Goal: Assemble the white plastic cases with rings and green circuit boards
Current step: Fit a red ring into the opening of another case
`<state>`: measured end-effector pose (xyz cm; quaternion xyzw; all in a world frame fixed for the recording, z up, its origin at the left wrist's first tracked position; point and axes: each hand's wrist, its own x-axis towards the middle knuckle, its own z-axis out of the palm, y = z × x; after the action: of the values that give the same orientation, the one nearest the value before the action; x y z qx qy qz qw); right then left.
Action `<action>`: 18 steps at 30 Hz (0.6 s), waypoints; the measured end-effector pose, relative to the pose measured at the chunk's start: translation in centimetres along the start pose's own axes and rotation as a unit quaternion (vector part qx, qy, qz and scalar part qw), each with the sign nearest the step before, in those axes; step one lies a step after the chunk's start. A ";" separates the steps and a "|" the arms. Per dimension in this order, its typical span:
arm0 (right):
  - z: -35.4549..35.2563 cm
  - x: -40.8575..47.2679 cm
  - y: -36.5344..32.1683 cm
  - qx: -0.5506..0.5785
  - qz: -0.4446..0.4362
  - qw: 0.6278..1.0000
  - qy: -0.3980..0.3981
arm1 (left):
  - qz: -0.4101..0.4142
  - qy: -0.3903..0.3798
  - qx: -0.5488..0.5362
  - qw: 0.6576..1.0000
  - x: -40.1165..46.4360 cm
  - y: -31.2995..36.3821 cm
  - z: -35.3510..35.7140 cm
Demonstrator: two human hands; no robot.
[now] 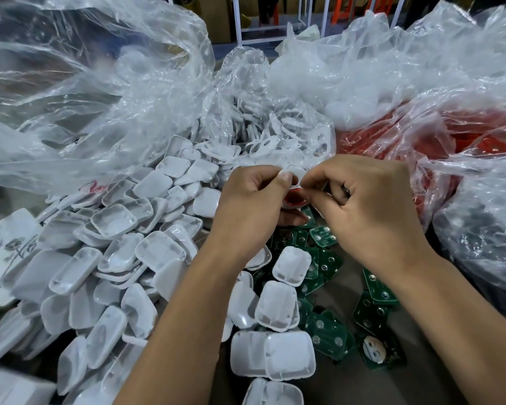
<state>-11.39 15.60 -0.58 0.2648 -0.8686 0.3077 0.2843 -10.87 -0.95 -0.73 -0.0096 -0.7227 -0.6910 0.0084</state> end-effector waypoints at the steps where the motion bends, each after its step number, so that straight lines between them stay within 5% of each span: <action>1: 0.0 0.0 0.1 0.000 -0.001 1.000 -0.002 | 0.001 -0.008 -0.008 1.000 0.0 0.0 -0.1; 10: 0.0 0.2 1.0 0.044 0.013 0.999 0.025 | 0.027 -0.050 0.005 0.998 0.1 -0.3 -0.2; 18: 0.1 0.0 1.3 0.247 0.200 0.948 -0.019 | 0.064 -0.066 -0.017 0.996 0.2 0.0 -0.5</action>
<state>-12.25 16.39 -1.20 0.1532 -0.8055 0.5584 0.1259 -11.12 -1.44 -0.73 -0.1017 -0.7077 -0.6991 0.0049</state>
